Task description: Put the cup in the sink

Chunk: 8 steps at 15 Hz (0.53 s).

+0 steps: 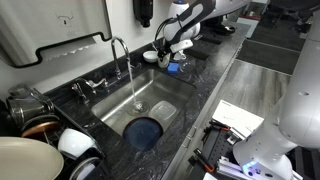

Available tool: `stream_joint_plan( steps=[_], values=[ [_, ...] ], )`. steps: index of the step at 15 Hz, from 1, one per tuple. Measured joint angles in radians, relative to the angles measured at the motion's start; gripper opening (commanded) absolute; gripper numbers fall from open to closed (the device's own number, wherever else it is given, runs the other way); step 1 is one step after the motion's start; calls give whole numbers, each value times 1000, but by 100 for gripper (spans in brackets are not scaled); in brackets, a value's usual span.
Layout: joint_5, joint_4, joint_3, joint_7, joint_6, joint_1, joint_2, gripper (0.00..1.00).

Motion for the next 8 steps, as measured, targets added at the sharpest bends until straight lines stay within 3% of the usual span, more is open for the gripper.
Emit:
stream_joint_plan(
  steps=[8],
  values=[
    [12, 140, -15, 87, -38, -17, 144, 100]
  ],
)
